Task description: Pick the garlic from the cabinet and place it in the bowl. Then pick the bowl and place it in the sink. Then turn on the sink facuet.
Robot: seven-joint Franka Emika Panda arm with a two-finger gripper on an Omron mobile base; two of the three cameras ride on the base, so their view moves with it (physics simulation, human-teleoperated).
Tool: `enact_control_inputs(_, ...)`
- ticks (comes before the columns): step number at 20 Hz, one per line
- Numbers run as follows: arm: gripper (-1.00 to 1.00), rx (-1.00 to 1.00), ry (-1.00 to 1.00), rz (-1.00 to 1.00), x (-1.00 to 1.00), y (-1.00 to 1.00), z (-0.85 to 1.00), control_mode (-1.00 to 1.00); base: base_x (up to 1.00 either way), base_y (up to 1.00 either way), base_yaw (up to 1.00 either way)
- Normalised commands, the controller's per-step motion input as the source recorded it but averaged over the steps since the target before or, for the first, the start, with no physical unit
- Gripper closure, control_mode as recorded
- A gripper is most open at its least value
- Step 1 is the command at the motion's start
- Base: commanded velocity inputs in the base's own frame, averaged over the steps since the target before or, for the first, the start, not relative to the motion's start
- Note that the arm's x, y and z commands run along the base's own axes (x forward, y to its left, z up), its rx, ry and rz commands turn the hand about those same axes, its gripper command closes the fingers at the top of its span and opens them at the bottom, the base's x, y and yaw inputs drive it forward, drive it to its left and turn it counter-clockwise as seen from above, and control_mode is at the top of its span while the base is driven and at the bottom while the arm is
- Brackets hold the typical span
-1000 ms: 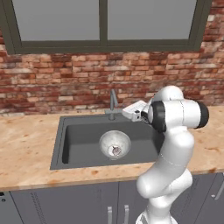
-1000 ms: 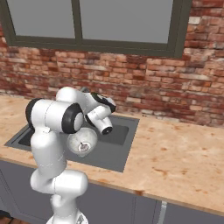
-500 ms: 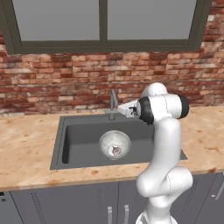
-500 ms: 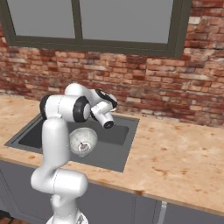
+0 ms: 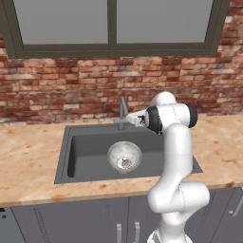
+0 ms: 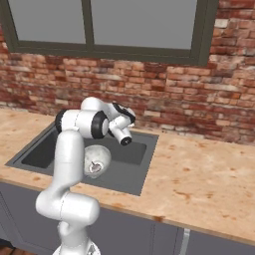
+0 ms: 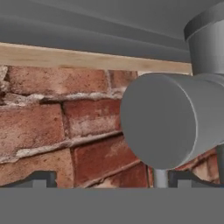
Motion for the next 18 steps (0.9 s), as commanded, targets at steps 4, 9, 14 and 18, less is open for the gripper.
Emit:
enact_control_inputs(4,-1.0,0.0,0.01,-0.03,0.65,0.0,-0.19,-1.0,0.0,0.0,0.0)
enact_control_inputs(9,-1.0,0.0,0.05,-0.04,0.78,0.0,-0.33,-1.0,0.0,0.0,0.0)
enact_control_inputs(14,-1.0,0.0,0.04,-0.05,0.64,-0.01,-0.3,-1.0,0.0,0.0,0.0)
enact_control_inputs(18,-1.0,0.02,0.01,-0.05,0.35,0.0,-0.16,-1.0,0.0,0.0,0.0)
